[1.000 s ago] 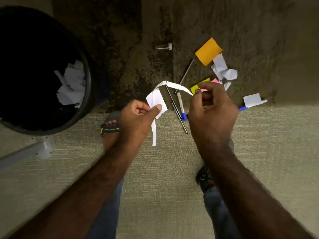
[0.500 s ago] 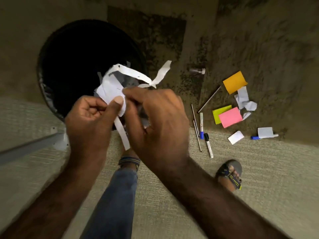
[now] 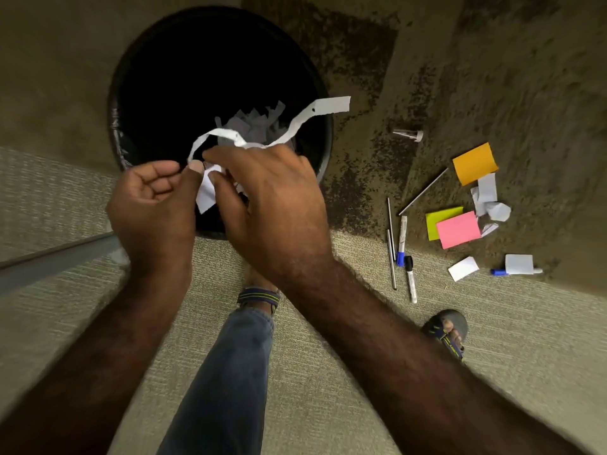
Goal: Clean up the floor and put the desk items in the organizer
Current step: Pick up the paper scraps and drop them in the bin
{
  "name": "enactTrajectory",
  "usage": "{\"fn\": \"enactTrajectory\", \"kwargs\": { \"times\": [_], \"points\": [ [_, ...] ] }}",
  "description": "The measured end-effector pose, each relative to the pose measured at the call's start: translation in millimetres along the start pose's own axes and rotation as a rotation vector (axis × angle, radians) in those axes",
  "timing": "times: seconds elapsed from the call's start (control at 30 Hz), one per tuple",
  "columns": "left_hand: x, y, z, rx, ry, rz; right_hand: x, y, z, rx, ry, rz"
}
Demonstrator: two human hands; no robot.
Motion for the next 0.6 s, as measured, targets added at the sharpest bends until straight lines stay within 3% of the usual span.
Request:
{"fn": "enactTrajectory", "kwargs": {
  "times": [0.37,0.6],
  "points": [
    [-6.6,12.4,5.4,-0.063,-0.001,0.036,-2.4,-14.3,3.5,0.221,0.017,-0.137],
    [9.5,14.8,12.0,-0.021,0.001,0.073,-31.2,-39.9,-5.6,0.196,0.089,-0.067]
  ]
}}
Point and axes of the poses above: each hand's wrist, its own y-axis towards the middle knuckle, its own z-axis out of the palm, x = y × z, the point moved 2 cm from there along y, towards the middle knuckle, and after that the axes turned 15 degrees about -y, right-handed, at the moved point
